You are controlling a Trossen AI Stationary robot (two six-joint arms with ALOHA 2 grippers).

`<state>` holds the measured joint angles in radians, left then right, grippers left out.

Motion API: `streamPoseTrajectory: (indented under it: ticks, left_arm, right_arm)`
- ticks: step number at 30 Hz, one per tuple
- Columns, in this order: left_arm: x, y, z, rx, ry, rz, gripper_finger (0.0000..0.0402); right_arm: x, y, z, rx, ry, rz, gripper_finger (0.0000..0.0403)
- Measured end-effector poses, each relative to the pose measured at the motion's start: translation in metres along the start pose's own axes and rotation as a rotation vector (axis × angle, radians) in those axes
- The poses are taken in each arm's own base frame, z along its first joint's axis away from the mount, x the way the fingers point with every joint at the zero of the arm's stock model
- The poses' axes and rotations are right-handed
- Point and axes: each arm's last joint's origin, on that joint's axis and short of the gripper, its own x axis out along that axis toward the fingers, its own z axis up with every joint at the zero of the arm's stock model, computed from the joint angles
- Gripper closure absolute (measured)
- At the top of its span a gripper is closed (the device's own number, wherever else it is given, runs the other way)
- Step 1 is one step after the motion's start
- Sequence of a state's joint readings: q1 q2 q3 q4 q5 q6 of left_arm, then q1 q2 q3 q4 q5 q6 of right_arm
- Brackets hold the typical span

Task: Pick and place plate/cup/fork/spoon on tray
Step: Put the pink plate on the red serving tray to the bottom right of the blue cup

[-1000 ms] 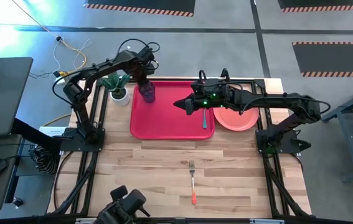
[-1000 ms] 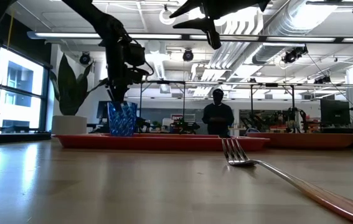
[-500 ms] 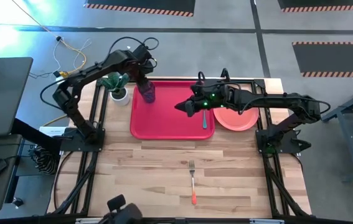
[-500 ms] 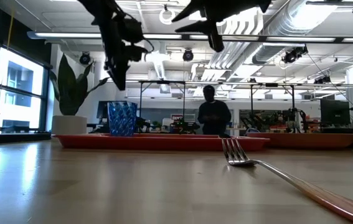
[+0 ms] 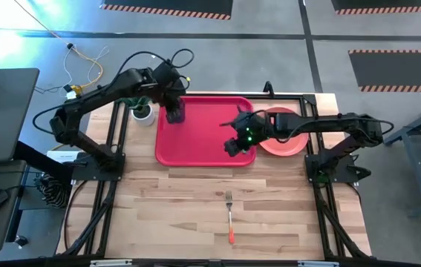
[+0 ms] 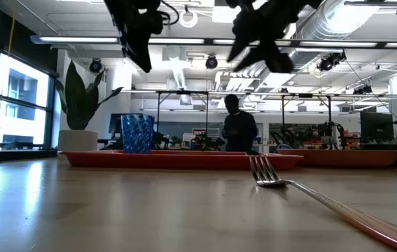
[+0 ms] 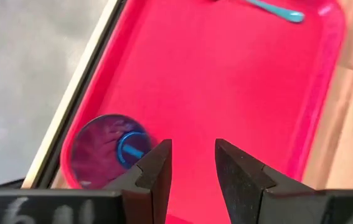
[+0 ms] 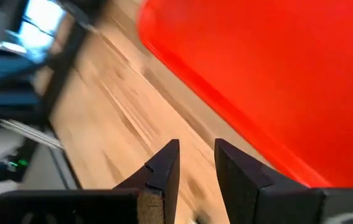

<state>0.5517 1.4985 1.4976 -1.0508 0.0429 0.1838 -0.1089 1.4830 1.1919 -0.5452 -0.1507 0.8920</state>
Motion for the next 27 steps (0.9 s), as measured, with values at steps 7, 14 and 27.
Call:
streamPoseTrajectory:
  ticks: [7,14,27]
  left_arm:
    - [-0.004,-0.024,0.002,0.023,-0.021,-0.092,0.0289]
    - [-0.005,-0.047,0.004,0.070,-0.038,-0.283,0.0289]
    - [-0.008,-0.084,0.004,0.132,-0.025,-0.349,0.0289]
  right_arm:
    - [-0.001,-0.010,-0.028,0.100,0.100,-0.255,0.0311]
    - [-0.006,-0.014,-0.053,0.133,0.142,-0.456,0.0311]
    - [-0.013,-0.013,-0.079,0.069,0.209,-0.590,0.0311]
